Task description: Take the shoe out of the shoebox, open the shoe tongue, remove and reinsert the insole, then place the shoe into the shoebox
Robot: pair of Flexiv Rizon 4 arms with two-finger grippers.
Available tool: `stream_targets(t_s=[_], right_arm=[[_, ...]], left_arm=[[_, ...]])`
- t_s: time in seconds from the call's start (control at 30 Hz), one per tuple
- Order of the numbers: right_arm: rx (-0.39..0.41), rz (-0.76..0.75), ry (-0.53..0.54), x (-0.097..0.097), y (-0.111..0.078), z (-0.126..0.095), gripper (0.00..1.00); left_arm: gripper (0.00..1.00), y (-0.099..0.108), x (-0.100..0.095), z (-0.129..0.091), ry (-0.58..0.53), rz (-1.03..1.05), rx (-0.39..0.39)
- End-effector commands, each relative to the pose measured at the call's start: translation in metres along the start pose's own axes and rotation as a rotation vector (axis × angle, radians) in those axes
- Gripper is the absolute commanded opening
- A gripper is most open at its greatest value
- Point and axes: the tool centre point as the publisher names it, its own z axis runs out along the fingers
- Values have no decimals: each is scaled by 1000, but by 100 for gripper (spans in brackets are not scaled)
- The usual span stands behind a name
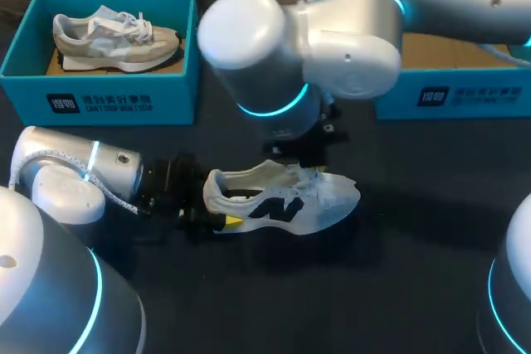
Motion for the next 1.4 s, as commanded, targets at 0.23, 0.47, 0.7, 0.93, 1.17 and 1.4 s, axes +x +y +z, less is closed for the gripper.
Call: stream_targets(t_s=[0.23,0.47,0.7,0.93,1.17,1.4], right_arm=[[29,13,-35,-13,-8,33,0],[27,29,-116,-10,-15,66,0],[51,72,-115,-11,-20,86,25],[43,93,-128,-11,-19,75,64],[-34,99,-135,-16,-7,34,100],[-135,24,-66,-4,16,-1,100]], left_arm=[[0,2,-3,4,3,0,-1],[0,2,-3,4,3,0,-1],[0,2,-3,4,3,0,-1],[0,2,-3,4,3,0,-1],[0,2,-3,4,3,0,-1],[0,2,-3,4,3,0,-1]])
